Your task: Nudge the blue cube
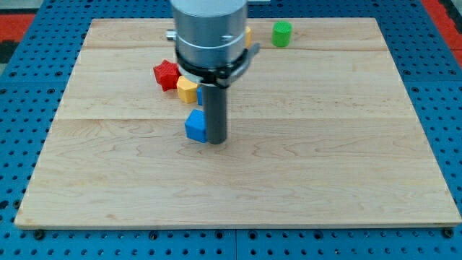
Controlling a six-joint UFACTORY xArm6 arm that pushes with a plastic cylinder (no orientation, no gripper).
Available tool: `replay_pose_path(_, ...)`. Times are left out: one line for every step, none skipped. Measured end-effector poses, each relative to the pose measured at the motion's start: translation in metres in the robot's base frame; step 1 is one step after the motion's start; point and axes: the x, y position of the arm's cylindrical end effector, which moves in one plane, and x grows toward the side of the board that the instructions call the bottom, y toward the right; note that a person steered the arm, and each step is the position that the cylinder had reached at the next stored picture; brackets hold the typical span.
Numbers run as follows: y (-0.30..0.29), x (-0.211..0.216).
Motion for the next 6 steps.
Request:
replay_pose_path(-0.012,-0.027)
replay_pose_path(-0.001,-0.026)
replay_pose_path(-0.008,-0.001)
replay_pose_path(-0.036,-0.016)
replay_pose_path(-0.037,-0.027)
replay_pose_path(-0.021,-0.029)
